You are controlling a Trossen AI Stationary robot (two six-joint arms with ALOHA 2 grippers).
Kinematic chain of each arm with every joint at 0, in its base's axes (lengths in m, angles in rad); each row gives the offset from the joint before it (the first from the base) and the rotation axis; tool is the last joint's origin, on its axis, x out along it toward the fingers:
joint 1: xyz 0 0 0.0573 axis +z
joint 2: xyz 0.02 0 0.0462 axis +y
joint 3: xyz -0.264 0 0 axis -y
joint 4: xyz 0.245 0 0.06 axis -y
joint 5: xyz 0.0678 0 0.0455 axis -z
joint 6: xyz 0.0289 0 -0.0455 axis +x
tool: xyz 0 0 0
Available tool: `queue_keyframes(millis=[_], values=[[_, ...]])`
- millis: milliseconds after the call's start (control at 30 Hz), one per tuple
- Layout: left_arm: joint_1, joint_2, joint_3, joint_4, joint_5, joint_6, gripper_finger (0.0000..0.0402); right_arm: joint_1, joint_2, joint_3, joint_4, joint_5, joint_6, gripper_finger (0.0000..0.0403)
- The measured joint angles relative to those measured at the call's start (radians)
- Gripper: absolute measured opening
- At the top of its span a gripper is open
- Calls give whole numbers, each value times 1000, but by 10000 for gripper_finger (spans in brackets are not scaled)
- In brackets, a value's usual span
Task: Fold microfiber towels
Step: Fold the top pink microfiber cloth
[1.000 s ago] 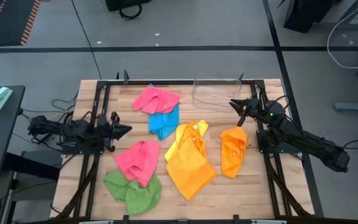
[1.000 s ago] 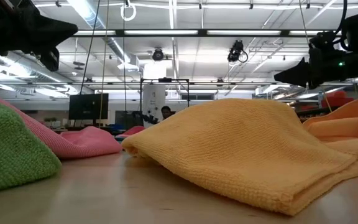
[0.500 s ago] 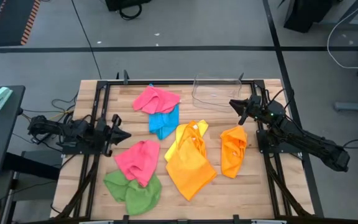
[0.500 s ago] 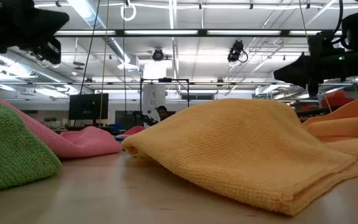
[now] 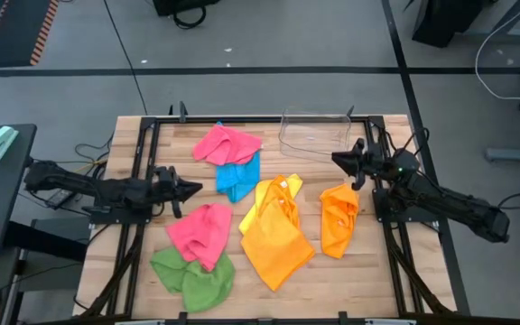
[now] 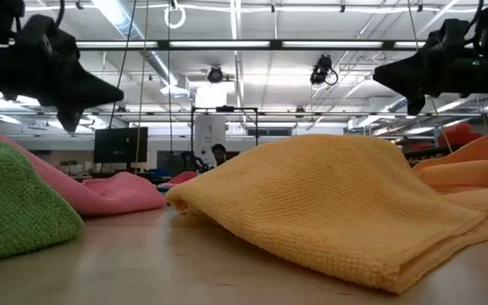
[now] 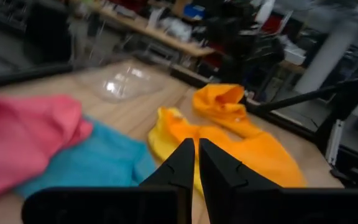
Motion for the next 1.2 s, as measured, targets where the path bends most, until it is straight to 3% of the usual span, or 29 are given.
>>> queue_keyframes(millis=[167,300,600,833,967,1200], values=[[3,114,21,-37,7,-70,46,62,0,0,53,0,-66,81],[3,218,107,-71,108,-122,74,100,0,0,103,0,-120,81],[3,476,316,-361,236,-241,134,150,75,0,98,0,-107,81],[3,638,449,-540,304,-313,150,251,196,1,97,7,-123,81],[9,706,528,-615,247,-298,145,300,245,1,97,57,-160,81],[81,792,610,-682,29,-151,136,355,272,1,100,106,-165,81]])
